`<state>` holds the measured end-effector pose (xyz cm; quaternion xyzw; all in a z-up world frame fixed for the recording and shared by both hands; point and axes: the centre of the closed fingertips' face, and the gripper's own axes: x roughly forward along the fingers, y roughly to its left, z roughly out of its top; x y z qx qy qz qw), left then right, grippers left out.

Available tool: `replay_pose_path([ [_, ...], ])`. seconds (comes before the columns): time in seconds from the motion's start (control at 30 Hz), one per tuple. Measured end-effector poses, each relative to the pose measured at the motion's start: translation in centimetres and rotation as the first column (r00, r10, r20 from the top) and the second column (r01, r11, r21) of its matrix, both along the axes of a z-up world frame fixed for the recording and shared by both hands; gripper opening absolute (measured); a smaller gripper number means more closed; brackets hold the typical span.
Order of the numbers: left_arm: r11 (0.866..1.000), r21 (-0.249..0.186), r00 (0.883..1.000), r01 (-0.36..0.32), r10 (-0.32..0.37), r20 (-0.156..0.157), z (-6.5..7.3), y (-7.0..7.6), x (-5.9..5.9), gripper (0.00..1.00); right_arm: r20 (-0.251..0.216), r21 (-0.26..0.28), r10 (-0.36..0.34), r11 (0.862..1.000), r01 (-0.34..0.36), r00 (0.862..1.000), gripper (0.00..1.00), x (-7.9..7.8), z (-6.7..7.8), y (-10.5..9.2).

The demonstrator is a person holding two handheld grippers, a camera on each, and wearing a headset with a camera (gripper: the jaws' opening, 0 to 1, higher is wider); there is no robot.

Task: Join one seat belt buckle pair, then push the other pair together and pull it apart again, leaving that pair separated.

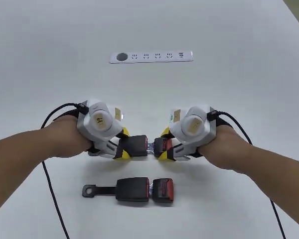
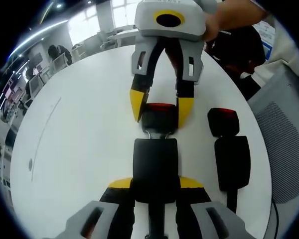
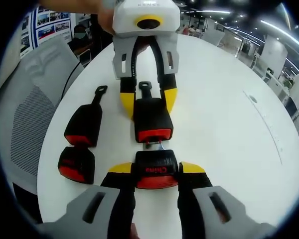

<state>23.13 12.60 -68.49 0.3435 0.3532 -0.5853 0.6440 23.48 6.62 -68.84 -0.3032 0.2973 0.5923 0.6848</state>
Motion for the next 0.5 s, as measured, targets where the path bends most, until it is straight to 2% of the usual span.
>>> replay_pose_path([
  [0.23,1.0,0.004,1.0,0.012,-0.012,0.0,-0.02,-0.06,-0.01,0.31,0.014,-0.028,0.043,0.999,-0.043,0.999,0.3,0.02,0.01,0.07],
  [0.3,1.0,0.003,1.0,0.013,-0.013,-0.002,-0.06,-0.04,0.02,0.31,0.01,-0.028,0.046,0.999,-0.046,0.999,0.31,-0.08,0.26,0.1],
  [0.43,1.0,0.003,1.0,0.012,-0.012,-0.004,-0.14,0.02,0.09,0.31,0.01,-0.029,0.048,0.998,-0.047,0.999,0.31,0.41,-0.5,0.18],
  [0.5,1.0,0.005,1.0,0.012,-0.012,-0.003,-0.13,0.0,0.1,0.31,0.011,-0.025,0.045,0.999,-0.045,0.999,0.3,0.21,-0.15,0.41],
])
